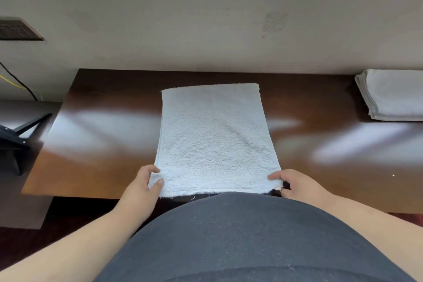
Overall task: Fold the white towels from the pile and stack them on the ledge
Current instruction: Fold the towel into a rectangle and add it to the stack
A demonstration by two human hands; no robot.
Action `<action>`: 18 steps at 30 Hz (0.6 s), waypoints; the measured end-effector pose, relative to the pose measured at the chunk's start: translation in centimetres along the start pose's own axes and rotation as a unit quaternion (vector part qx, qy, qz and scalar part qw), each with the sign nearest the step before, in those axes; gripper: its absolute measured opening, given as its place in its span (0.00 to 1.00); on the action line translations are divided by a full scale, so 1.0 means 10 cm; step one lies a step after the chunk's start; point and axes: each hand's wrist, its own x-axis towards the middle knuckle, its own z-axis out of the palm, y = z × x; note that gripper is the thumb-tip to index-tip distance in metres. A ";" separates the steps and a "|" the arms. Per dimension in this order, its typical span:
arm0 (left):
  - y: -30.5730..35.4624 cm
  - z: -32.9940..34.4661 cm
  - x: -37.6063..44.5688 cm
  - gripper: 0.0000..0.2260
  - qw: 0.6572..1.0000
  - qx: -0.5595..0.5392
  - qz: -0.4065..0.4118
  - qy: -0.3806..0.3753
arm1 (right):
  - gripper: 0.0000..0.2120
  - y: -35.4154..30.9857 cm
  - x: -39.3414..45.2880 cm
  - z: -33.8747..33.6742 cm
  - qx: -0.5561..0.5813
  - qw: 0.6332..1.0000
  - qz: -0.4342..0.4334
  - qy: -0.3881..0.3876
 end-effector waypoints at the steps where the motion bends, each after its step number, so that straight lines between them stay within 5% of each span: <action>1: 0.00 -0.04 0.01 0.09 1.000 0.014 0.005 -0.014 | 0.18 0.00 0.00 -0.01 -0.003 1.000 -0.012 0.014; 5: 0.02 -0.23 0.11 0.27 0.995 -0.004 -0.012 -0.094 | 0.12 -0.04 0.04 -0.07 0.048 0.993 -0.041 0.096; 8: 0.03 -0.37 0.20 0.27 0.990 0.071 0.035 -0.120 | 0.18 -0.09 0.11 -0.13 0.083 0.984 -0.063 0.144; 13: 0.14 -0.44 0.40 0.02 0.996 0.038 0.082 -0.021 | 0.05 -0.18 0.36 -0.31 0.147 0.970 -0.012 0.194; 18: 0.44 -0.39 0.77 0.17 0.994 -0.001 0.103 0.044 | 0.10 -0.40 0.82 -0.55 0.206 0.950 0.044 0.231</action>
